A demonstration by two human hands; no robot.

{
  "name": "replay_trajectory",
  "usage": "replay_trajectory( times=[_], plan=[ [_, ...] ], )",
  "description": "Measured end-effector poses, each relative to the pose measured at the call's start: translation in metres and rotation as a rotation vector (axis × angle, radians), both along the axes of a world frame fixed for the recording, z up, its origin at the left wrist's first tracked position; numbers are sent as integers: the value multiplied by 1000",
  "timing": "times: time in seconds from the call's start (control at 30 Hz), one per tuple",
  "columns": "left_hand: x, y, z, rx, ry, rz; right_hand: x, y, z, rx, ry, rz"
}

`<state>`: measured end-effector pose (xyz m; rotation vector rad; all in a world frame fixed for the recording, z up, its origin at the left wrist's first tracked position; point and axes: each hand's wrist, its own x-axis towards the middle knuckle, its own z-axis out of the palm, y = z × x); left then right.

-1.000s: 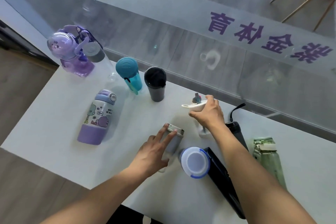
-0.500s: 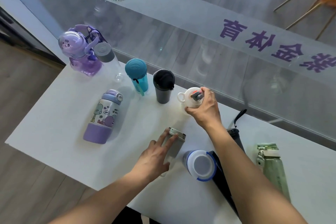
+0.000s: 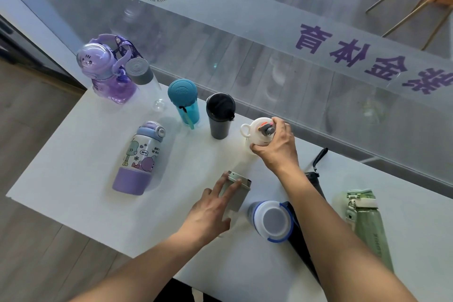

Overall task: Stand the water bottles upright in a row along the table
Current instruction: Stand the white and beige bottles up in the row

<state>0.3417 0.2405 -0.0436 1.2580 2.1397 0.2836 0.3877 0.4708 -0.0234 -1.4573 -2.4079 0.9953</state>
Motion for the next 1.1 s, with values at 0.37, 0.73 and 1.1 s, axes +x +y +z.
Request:
replay_trajectory(
  times=[0.37, 0.73, 1.1],
  plan=[
    [-3, -5, -3, -44, -175, 150, 44, -4, 30, -146, -82, -180],
    [-34, -7, 4, 145, -246, 166, 77, -62, 65, -109, 47, -322],
    [-51, 40, 61, 479, -380, 97, 86, -55, 98, -418, 331, -161]
  ],
)
